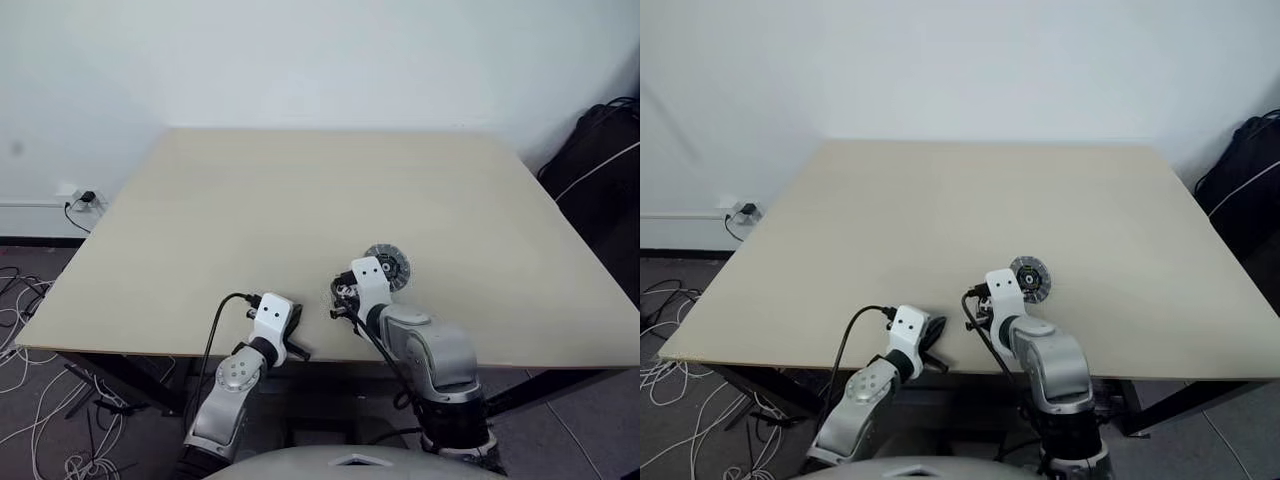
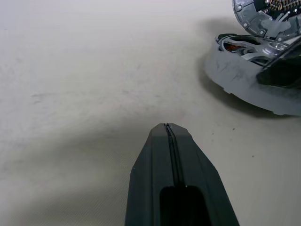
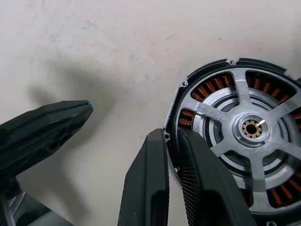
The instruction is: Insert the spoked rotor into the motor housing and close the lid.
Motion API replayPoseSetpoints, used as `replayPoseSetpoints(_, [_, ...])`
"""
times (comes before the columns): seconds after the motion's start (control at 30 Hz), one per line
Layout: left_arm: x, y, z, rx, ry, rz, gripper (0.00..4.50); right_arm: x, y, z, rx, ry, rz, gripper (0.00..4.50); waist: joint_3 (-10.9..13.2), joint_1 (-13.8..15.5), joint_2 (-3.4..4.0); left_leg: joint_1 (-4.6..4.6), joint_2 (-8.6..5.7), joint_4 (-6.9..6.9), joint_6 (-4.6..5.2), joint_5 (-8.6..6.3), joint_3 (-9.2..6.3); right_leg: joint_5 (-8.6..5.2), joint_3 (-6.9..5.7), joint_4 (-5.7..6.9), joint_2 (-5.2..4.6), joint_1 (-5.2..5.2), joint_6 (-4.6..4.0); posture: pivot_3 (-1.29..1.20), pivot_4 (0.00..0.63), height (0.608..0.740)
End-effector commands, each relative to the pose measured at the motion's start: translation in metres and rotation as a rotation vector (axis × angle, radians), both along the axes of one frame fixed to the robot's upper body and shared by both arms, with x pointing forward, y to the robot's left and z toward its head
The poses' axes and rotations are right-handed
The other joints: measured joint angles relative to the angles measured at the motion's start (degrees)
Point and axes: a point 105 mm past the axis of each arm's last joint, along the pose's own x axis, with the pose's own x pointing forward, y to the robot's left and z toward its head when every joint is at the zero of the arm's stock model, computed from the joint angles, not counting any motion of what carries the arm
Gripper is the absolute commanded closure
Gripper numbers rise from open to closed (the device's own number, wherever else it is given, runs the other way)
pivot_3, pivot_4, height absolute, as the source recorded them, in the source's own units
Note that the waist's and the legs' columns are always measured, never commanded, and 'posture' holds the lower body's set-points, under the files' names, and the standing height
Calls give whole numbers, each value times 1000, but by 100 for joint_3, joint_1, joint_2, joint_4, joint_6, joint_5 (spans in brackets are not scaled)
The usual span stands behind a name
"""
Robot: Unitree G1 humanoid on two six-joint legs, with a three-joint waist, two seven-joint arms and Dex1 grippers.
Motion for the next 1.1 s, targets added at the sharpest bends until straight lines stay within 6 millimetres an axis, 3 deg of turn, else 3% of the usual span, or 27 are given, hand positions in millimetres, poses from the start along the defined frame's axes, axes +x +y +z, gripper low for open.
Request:
replayPoseSetpoints(0.03, [5, 0, 8, -11, -32, 8, 4500, 16, 11, 7, 24, -46, -26, 4403, 0, -4, 0, 1, 0, 2, 1, 1, 0, 2, 0, 0, 0, 3, 3, 0, 0, 740])
replayPoseSetpoints(0.07, [5, 0, 8, -11, -33, 7, 4500, 18, 14, 7, 31, -47, -21, 4403, 0, -19, 1, 4, 0, 4, 2, 3, 0, 4, -1, 0, 0, 7, 7, 0, 0, 740])
replayPoseSetpoints(0.3, [6, 0, 9, -9, -35, 9, 4500, 34, 34, 25, 23, -180, 80, 2142, 8, -81, 9, 11, 1, 4, 2, 36, 1, 7, -1, -1, 1, 14, 24, 0, 0, 740])
replayPoseSetpoints(0.53, [6, 0, 9, -10, -35, 10, 4500, 26, 35, 48, -189, -411, 495, 2142, 10, -114, 9, 4, -5, 2, 10, 34, 1, 27, -3, -12, -2, 10, 24, 0, 0, 740])
replayPoseSetpoints(0.73, [7, 0, 10, -11, -34, 4, 4500, 2, 6, 48, -452, -459, 901, 2142, 18, -85, -1, -3, -3, 2, 13, 32, -3, 13, -10, -19, -6, 8, 39, 0, 0, 740])
replayPoseSetpoints(0.93, [7, -1, 9, -12, -33, -3, 4500, -9, -11, 43, -522, -399, 1038, 2142, 31, -68, -21, -4, 2, 5, 13, 32, -4, 10, -11, -19, -6, 11, 44, 0, 0, 740])
replayPoseSetpoints(1.1, [7, -2, 9, -13, -34, -5, 4500, -6, -21, 35, -581, -353, 1083, 2142, 46, 17, -45, -4, 2, 10, 14, 31, -4, 13, -11, -20, -8, 13, 48, 0, 0, 740])
